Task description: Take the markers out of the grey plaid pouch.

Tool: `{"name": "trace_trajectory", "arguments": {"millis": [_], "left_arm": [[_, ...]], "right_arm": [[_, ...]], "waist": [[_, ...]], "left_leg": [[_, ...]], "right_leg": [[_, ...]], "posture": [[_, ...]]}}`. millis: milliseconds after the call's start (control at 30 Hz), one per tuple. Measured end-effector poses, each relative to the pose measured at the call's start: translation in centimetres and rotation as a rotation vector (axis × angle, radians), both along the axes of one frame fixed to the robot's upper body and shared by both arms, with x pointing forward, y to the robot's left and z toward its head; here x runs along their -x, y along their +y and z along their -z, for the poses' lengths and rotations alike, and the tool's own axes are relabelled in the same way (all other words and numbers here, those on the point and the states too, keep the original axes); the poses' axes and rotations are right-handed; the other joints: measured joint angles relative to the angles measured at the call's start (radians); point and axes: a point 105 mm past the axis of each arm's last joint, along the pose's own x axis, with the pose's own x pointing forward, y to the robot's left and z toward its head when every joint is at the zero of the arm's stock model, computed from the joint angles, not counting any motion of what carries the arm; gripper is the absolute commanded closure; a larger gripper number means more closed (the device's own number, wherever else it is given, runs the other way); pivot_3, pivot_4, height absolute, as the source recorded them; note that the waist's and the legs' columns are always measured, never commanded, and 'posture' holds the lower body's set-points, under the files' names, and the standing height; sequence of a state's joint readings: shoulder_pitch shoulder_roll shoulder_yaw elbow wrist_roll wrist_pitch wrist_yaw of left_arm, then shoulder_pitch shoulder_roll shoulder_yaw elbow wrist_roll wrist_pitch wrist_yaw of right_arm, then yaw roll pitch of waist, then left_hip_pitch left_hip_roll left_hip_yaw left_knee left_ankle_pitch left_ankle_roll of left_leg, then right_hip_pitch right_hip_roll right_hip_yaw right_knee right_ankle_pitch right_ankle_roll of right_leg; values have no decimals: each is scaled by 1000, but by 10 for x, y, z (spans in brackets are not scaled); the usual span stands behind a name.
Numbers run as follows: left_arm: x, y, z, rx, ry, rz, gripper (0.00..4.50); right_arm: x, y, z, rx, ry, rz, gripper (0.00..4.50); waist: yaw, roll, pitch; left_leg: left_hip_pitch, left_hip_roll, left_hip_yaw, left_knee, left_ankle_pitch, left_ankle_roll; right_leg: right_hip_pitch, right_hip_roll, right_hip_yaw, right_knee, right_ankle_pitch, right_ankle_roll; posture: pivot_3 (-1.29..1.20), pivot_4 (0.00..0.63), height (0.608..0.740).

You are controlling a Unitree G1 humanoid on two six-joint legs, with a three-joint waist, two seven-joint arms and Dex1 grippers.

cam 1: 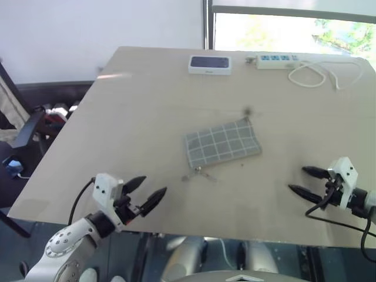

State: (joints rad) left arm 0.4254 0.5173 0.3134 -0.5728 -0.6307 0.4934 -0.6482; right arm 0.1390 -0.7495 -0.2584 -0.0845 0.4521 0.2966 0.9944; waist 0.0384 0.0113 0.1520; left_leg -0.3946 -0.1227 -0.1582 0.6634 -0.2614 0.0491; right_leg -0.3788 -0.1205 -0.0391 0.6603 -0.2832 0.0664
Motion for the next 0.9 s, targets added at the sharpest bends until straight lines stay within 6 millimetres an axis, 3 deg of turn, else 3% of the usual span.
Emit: {"name": "trace_trajectory", "arguments": {"millis": [900], "left_arm": [[-10, 3, -5, -35, -35, 37, 51]], "right_arm": [[7, 0, 0, -1, -4, 32, 0]], "waist": [[0, 0, 0]], "left_leg": [[0, 0, 1, -1, 0, 0]], "right_leg": [[0, 0, 1, 0, 0, 0]], "posture": [[0, 150, 738]]}}
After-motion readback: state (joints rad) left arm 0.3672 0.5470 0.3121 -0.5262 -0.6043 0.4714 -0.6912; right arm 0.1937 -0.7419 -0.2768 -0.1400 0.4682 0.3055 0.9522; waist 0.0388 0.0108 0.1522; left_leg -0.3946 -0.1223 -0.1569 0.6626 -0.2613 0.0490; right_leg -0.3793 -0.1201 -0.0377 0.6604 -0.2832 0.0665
